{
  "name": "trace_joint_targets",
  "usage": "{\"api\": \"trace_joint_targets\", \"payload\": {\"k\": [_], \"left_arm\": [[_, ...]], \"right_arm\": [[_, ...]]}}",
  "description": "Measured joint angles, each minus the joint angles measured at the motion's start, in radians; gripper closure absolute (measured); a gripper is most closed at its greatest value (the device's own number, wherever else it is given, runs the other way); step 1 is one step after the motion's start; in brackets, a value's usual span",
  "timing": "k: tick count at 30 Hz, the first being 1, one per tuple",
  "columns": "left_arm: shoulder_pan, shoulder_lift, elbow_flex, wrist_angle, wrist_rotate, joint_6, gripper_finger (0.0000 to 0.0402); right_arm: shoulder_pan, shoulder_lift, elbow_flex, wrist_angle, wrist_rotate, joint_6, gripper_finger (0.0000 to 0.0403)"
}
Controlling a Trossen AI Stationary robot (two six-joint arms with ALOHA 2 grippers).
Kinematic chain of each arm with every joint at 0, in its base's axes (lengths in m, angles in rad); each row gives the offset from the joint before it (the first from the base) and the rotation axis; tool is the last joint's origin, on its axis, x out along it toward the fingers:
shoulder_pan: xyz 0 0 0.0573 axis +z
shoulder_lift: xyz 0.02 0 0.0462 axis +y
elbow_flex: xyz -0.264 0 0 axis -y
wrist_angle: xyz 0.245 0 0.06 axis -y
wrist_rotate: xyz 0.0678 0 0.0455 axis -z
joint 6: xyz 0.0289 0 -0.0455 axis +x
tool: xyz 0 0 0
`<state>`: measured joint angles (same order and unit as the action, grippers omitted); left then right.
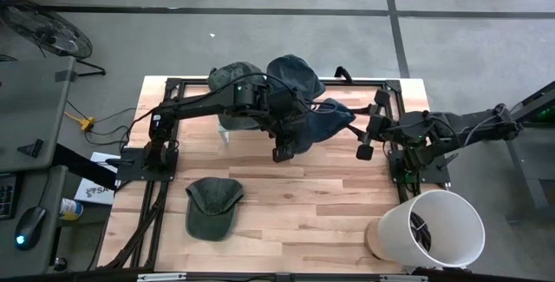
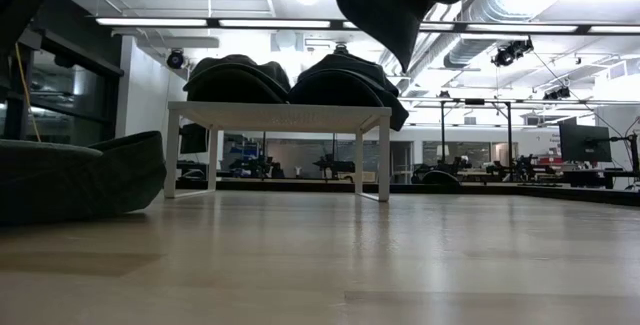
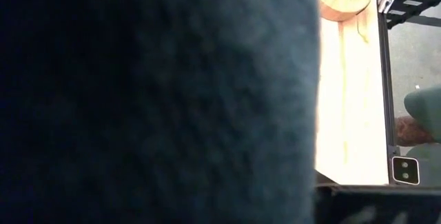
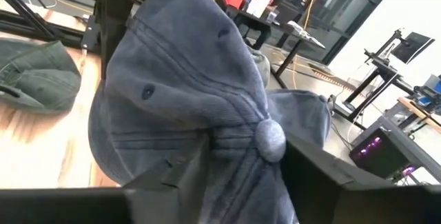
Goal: Pick & Place hat
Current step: Stack the blue cap on the blue cap on the shelf
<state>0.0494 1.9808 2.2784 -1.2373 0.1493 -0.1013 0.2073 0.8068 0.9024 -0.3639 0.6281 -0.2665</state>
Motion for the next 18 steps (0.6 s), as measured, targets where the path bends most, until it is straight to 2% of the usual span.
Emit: {"api": "trace_joint_targets", "payload": {"k": [11, 15, 18], "left_arm": [[0.0, 0.0, 0.0, 0.002, -0.001, 0.0, 0.0396], [0.0, 0.0, 0.0, 0.001, 0.0, 0.0, 0.0391], [0.0, 0.0, 0.001, 0.003, 0.0, 0.0, 0.0366]], "right_arm": [[0.0, -0.002, 0.0, 0.001, -0.006, -0.003, 0.0386], [0.0, -0.004, 0.0, 0.023, -0.035, 0.001, 0.0387], [0.0, -0.004, 0.0, 0.048, -0.046, 0.002, 0.0392]]}}
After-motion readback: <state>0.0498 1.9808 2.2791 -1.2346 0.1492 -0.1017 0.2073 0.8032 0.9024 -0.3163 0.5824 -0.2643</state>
